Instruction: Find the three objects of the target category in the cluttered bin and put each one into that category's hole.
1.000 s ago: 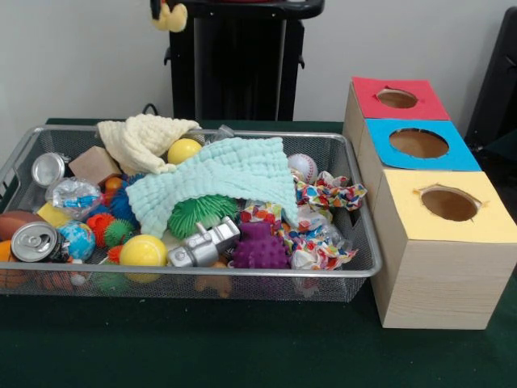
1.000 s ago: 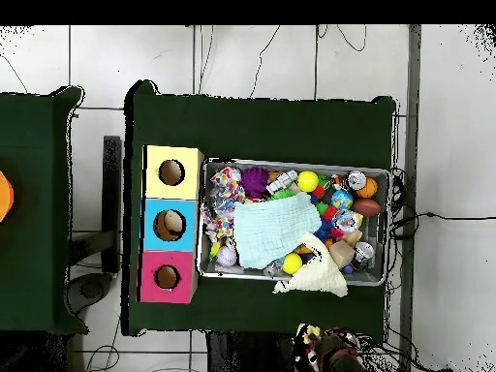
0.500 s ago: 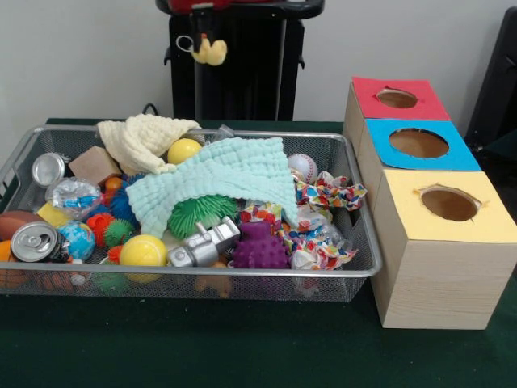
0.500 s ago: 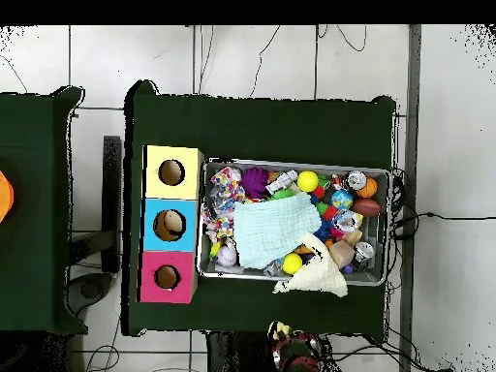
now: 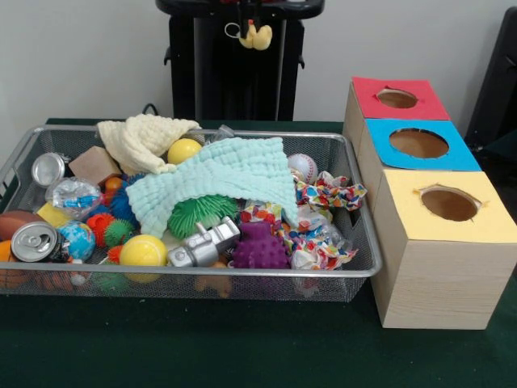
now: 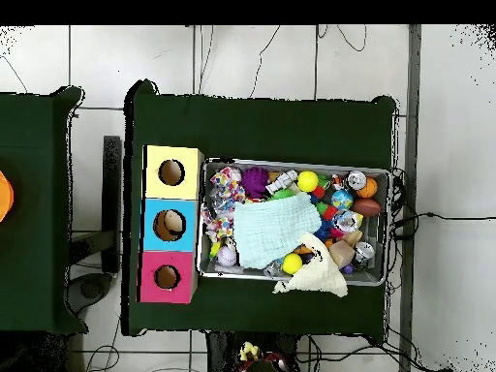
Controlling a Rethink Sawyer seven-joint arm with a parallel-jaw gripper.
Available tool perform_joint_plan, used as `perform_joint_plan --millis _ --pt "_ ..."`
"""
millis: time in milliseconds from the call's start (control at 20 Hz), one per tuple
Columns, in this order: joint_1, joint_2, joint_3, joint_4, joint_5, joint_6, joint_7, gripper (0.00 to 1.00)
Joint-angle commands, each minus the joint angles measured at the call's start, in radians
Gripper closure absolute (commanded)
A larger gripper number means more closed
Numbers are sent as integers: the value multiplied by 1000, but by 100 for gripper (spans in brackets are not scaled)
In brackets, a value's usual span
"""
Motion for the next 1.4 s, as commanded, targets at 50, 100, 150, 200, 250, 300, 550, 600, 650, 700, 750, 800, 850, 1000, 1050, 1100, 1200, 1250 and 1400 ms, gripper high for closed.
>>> perform_joint_plan --millis 50,100,150,200,250,300,550,600,650,700,750,800,850,1000,1050,1100,1200,1250,1400 --pt "47 -155 115 100 86 104 431 100" --pt "55 -171 126 108 93 114 448 100" --pt "63 -188 137 115 100 124 464 100" --pt "74 -193 147 123 105 121 488 100" --pt "82 -194 150 126 106 116 504 100" --pt "98 -188 150 131 108 99 527 100" --pt "171 -96 123 123 97 -6 609 100" --pt "191 -70 116 120 93 -33 631 100" --pt "205 -64 112 117 90 -42 646 100" --pt "222 -51 113 118 88 -58 672 100" --pt "235 -43 106 115 85 -65 683 100" --pt "253 -40 106 113 86 -71 702 100" --pt "262 -43 104 106 86 -65 707 100" --pt "288 -10 80 61 75 -69 699 100" --pt "288 7 76 45 70 -71 699 100" --pt "289 24 73 29 65 -74 700 100" --pt "294 68 70 13 51 -102 716 100" --pt "302 81 66 10 51 -111 726 100" --pt "346 73 81 21 72 -119 777 100"
